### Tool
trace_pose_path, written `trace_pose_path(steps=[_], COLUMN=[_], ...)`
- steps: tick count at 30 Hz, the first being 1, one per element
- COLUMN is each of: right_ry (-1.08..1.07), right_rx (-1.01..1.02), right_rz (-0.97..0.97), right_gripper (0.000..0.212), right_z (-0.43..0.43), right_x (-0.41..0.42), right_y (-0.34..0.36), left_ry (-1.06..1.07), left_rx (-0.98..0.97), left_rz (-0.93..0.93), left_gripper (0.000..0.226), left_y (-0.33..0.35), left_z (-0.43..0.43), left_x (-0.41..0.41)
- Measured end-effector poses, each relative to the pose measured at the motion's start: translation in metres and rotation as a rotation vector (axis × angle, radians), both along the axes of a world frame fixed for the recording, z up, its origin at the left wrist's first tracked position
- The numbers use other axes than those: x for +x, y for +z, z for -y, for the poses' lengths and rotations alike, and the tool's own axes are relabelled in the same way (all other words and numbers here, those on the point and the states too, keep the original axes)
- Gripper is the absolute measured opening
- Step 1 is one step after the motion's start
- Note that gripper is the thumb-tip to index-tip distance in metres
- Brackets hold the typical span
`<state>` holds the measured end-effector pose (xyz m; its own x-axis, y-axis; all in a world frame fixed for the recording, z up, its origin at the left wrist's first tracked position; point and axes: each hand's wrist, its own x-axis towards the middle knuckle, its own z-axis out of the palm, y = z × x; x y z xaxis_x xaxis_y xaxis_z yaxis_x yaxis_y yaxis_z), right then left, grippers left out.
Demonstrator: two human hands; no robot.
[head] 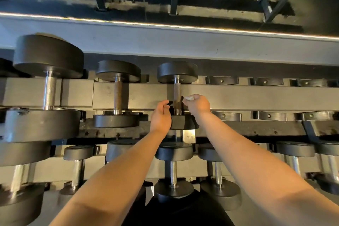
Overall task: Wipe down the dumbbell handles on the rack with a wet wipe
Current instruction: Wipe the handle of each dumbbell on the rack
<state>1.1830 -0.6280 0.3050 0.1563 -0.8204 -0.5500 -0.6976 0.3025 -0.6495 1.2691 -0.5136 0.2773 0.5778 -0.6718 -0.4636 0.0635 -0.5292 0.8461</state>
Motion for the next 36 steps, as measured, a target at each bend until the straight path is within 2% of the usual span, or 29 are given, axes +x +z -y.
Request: trace_pose_path(steps=[2, 4, 10, 12, 16, 18, 22, 25, 27, 31, 36], right_ry=[0.023, 0.1, 0.16, 0.125, 0.034, 0.061, 0.08, 0.117, 0.131, 0.109, 0.062], right_rx=[0.093, 0.143, -0.071, -0.117, -0.175, -0.195, -0.169, -0.215, -0.277, -0.364, -0.317], right_rz=[0.014, -0.045, -0.299, -0.259, 0.107, 0.173, 0.174, 0.138, 0.078, -0.013, -0.024], right_gripper=[0.038, 0.034, 0.015, 0.019, 0.033, 0.044, 0.047, 0.039, 0.034, 0.034, 0.036], right_z=[-0.002, -0.008, -0.013, -0.017, -0.033, -0.037, -0.031, -0.028, -0.027, -0.023, -0.022], right_x=[0.006, 0.013, 0.013, 0.009, 0.007, 0.013, 0.022, 0.023, 0.023, 0.023, 0.024], right_y=[-0.001, -0.006, -0.009, -0.008, -0.008, -0.008, -0.003, -0.004, -0.01, -0.02, -0.018], left_ry=[0.009, 0.024, 0.005, -0.027, -0.158, -0.21, -0.249, -0.042, 0.01, -0.006, 0.039], left_rx=[-0.003, -0.01, -0.019, -0.018, -0.101, -0.167, -0.175, -0.135, -0.155, -0.148, -0.019], left_rz=[-0.006, -0.005, 0.0, -0.015, -0.03, -0.008, 0.072, 0.133, 0.129, 0.0, 0.096], left_gripper=[0.035, 0.036, 0.036, 0.036, 0.039, 0.037, 0.028, 0.017, 0.015, 0.027, 0.034], left_y=[-0.002, -0.003, -0.007, -0.005, 0.003, 0.01, 0.015, 0.01, 0.006, 0.001, -0.011], left_z=[0.001, 0.002, 0.002, 0.001, -0.001, 0.001, 0.008, 0.02, 0.034, 0.072, 0.092], left_x=[0.001, 0.001, 0.002, 0.006, 0.011, 0.011, 0.019, 0.032, 0.038, 0.034, 0.028])
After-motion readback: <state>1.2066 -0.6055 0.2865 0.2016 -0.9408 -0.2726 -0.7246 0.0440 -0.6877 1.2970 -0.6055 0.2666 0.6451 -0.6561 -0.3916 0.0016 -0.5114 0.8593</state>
